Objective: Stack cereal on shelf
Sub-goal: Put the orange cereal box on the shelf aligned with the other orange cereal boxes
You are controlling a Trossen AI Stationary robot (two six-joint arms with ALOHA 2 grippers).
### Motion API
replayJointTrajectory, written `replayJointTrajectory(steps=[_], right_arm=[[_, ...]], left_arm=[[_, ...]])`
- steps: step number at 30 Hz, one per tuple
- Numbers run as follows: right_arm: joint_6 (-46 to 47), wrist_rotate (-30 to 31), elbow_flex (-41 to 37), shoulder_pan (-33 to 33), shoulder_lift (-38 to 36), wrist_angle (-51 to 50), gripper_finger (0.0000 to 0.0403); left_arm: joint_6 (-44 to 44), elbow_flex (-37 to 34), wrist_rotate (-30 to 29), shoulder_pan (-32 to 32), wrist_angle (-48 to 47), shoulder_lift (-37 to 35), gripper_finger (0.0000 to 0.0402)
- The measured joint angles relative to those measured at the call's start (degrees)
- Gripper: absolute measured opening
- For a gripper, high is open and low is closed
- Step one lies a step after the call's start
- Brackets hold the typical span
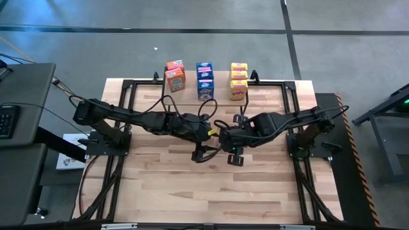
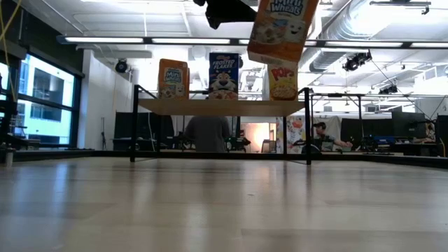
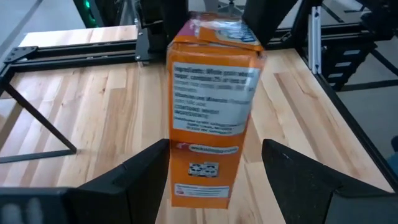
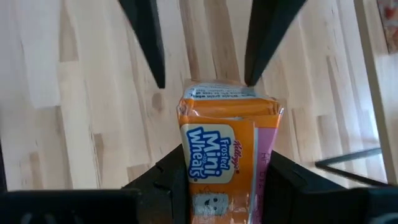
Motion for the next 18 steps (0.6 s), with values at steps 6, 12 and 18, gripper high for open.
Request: replayJointTrajectory(steps=[6,12,18], right_arm=[[-2.27,0.34,0.00,0.17,0.00,4.44,0.0131],[-3.47,0.47,0.00,0.17,0.00,5.12,0.0131],[-3.47,0.97,0.00,0.17,0.00,5.11,0.0131]], left_arm=[[-0.02,0.00,0.18,0.06,-0.01,0.00,0.0248],[-0.42,0.00,0.19,0.07,-0.07,0.00,0.0245],[-0.44,0.00,0.52,0.07,-0.11,0.00,0.0210]])
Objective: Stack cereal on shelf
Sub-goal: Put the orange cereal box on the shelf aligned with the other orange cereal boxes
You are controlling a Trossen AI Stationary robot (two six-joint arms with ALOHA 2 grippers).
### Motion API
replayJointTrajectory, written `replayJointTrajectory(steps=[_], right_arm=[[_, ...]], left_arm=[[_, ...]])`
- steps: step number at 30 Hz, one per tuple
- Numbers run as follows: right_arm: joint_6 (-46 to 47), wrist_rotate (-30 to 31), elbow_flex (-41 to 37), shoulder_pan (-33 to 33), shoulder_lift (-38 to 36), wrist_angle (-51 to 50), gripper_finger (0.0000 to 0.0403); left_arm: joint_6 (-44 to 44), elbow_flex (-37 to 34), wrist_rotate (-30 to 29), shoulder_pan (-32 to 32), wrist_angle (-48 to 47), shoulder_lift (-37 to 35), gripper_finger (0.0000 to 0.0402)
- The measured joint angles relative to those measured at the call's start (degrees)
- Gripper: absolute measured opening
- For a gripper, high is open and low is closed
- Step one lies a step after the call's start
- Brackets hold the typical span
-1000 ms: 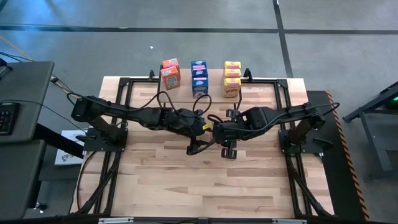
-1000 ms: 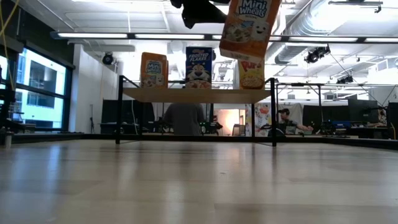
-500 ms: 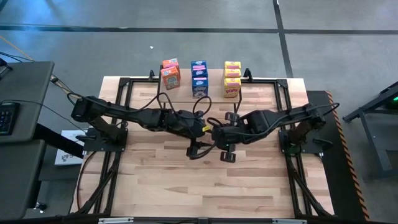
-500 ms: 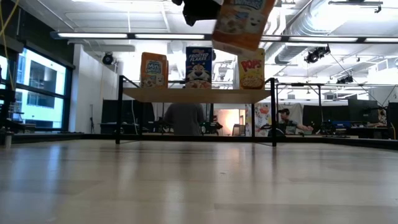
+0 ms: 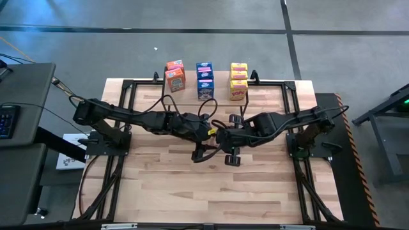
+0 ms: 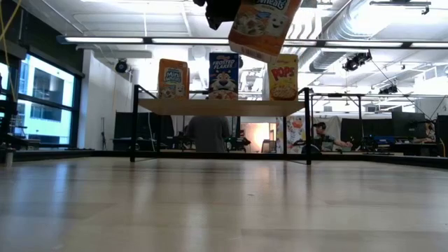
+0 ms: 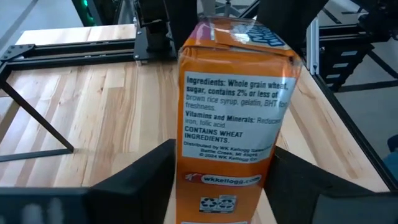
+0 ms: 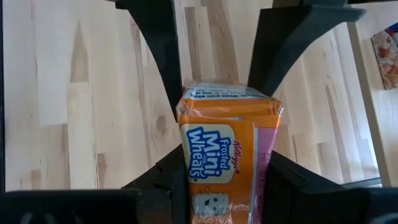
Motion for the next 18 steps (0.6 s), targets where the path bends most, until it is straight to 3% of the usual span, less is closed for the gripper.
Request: replayJointTrajectory(steps=[8,18], right_arm=[[0.00,-0.11,0.00,0.00,0.00,0.00,0.0131],[0.52,-0.79,0.00,0.00,0.00,0.11,0.0131]], left_arm=[[-0.05,0.01,0.30,0.00,-0.05,0.00,0.0152],[-1.04,0.02,0.48,-0.02,-0.06,0.00,0.0143]])
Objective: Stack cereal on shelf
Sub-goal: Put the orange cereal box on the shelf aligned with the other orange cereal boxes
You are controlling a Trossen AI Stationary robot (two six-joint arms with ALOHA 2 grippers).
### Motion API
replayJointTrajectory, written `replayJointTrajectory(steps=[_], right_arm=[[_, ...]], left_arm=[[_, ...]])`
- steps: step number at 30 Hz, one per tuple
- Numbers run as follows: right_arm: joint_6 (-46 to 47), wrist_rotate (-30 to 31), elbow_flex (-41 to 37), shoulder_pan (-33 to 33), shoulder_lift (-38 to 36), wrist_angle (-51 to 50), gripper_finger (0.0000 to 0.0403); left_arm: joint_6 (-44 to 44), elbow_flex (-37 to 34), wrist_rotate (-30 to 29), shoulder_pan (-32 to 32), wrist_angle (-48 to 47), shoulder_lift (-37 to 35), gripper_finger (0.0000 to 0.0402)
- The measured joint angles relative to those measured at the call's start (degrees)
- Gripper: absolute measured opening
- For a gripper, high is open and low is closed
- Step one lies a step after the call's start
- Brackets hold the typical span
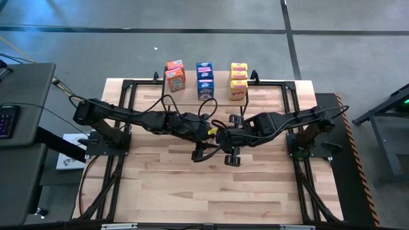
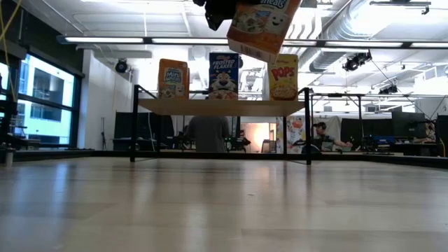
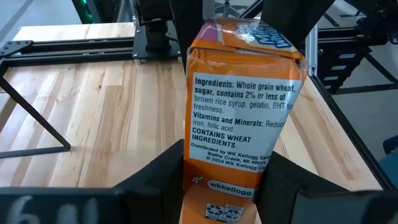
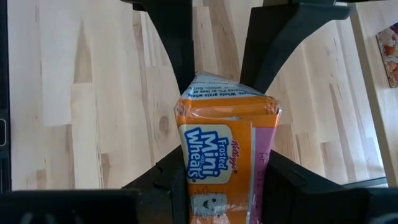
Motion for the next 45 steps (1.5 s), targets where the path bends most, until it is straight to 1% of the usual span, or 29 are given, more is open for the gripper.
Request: replayJointTrajectory(steps=[7,10,13,16,20,22,25,30,37,39,41,43,45], right_arm=[[-0.03,-0.01,-0.02,0.00,0.00,0.22,0.0132],[-0.08,-0.75,-0.02,-0.02,0.00,0.17,0.0144],[-0.96,-1.16,-0.02,-0.02,0.00,-0.18,0.0172],[-2.65,-2.34,-0.02,-0.01,0.00,-0.46,0.0211],[-2.46,-2.00,-0.02,0.00,0.00,-0.46,0.0261],[-1.63,-1.84,-0.02,0.00,-0.08,-0.52,0.0273],[-1.16,-0.49,-0.04,0.03,-0.89,-0.63,0.0278],[-2.63,5.19,-0.04,1.79,-4.74,-0.70,0.0280],[-4.54,18.65,-1.08,4.92,-12.54,-0.52,0.0280],[-4.54,22.76,-3.93,5.95,-15.78,0.17,0.0280],[-3.72,26.25,-8.70,6.84,-19.94,2.26,0.0280],[-3.47,27.77,-14.81,7.25,-24.76,5.79,0.0280],[-3.47,27.54,-21.63,7.34,-29.41,11.06,0.0280]], left_arm=[[-0.05,0.00,-0.01,-0.02,-0.03,0.00,0.0143],[-0.06,0.00,-0.01,-0.02,-0.03,0.00,0.0143],[-0.04,0.00,-0.03,-0.02,-0.02,0.00,0.0143],[-0.03,0.00,-0.03,-0.02,-0.03,0.00,0.0143],[-0.04,0.00,-0.22,0.02,-0.02,0.00,0.0143],[-0.05,0.00,-0.21,0.15,-0.03,0.00,0.0143],[-0.03,0.00,-0.22,0.15,-0.01,-0.01,0.0143],[-0.06,0.09,-0.22,0.14,0.18,-0.48,0.0143],[-0.05,0.07,-0.54,0.16,-0.54,-1.29,0.0143],[-0.03,0.07,-0.59,0.24,-0.36,-1.74,0.0143],[-0.03,0.05,-0.60,0.46,-1.56,-2.92,0.0143],[-0.03,0.06,-0.84,0.68,-1.80,-3.94,0.0143],[-0.01,0.07,-1.47,0.97,-3.53,-5.21,0.0143]])
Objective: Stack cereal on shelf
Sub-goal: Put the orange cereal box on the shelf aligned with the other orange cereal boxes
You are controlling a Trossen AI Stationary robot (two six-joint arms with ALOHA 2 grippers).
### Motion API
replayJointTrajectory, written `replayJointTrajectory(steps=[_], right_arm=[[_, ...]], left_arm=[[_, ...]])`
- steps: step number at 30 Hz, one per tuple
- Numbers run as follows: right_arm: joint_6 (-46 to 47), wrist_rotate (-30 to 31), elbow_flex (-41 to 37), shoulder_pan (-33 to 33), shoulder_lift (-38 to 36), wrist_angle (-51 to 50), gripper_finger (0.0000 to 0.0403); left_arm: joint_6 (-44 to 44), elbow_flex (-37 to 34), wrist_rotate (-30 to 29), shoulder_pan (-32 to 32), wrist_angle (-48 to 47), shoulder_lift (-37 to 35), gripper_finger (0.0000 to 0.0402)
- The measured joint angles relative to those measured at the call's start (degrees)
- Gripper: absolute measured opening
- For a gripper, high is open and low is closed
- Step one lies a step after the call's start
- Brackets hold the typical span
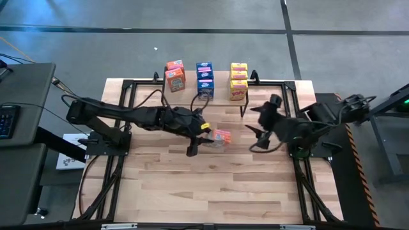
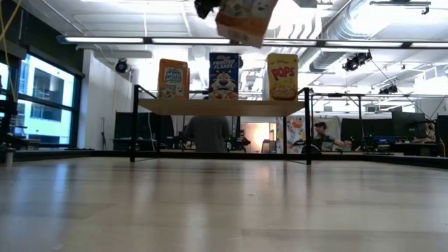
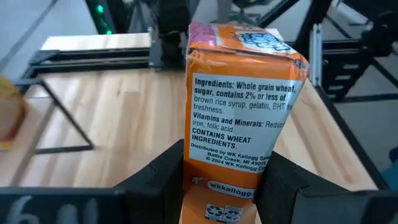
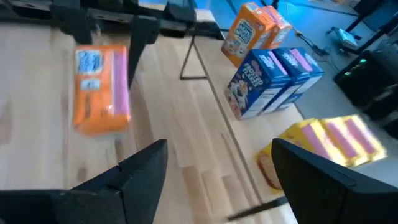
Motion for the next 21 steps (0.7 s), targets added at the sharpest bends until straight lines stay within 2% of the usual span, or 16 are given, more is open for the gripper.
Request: replayJointTrajectory(steps=[9,16,21], right_arm=[[-0.03,-0.47,-23.33,-0.26,-17.76,18.00,0.0280],[0.13,3.16,-35.47,-0.28,-26.40,24.88,0.0280],[1.53,4.97,-42.64,-0.28,-30.75,26.16,0.0280]], left_arm=[[2.92,-0.02,-4.45,1.32,-4.55,-5.03,0.0143],[4.11,-0.02,-5.17,3.35,-8.71,-7.94,0.0143],[4.49,-0.02,-5.53,5.00,-11.28,-9.53,0.0143]])
